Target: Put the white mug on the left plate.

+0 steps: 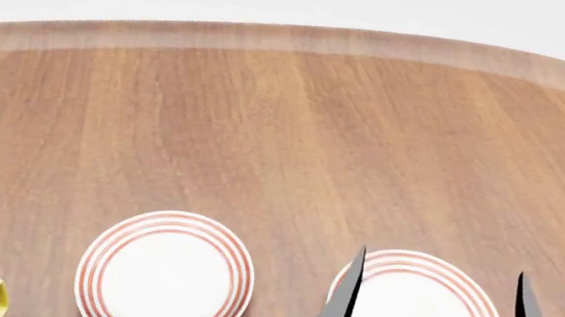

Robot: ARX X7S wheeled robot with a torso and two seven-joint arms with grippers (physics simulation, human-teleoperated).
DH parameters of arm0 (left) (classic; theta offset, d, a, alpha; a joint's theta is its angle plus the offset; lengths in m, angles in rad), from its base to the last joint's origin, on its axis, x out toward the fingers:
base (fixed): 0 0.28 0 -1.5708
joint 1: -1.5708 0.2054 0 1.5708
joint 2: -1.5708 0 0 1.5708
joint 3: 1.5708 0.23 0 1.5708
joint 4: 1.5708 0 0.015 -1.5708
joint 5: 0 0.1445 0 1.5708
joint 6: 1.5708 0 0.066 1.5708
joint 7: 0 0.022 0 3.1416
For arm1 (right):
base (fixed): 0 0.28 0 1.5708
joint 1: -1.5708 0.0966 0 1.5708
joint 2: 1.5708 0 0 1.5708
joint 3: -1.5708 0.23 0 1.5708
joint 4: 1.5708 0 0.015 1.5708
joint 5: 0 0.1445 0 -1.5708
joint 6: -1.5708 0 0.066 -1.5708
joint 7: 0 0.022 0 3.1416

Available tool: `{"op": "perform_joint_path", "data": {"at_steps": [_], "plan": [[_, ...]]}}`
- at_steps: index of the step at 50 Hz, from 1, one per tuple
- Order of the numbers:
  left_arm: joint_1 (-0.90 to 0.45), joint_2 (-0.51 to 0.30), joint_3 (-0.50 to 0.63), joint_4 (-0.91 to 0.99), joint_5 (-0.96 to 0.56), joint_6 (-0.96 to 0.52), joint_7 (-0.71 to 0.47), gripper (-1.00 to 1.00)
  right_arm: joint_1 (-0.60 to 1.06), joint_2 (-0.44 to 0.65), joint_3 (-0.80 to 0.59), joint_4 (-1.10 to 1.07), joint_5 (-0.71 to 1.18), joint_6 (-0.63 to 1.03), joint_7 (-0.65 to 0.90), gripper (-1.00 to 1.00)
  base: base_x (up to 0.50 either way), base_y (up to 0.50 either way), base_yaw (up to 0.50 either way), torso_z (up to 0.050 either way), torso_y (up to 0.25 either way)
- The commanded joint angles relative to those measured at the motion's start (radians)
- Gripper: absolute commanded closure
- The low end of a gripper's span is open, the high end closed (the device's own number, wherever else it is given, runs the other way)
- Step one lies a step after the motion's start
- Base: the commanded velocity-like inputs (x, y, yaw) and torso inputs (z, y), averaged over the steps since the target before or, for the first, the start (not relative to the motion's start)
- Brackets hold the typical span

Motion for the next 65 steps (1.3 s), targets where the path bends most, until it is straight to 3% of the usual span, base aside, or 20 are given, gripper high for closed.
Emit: {"op": "perform_joint_path", "data": {"at_steps": [1,65], "plan": [[-0.022,0.026,0.016,-0.069,0.003,0.018,-0.007,-1.0,0.004,0.0,-0.013,0.0,-0.008,0.005,0.0,-1.0,0.0,0.0,0.0,0.0,0.0],[-0.126,0.117,0.06,-0.283,-0.034,0.045,-0.013,-1.0,0.007,0.0,-0.01,0.0,0.006,0.013,-0.005,-1.0,0.0,0.0,0.0,0.0,0.0]]}}
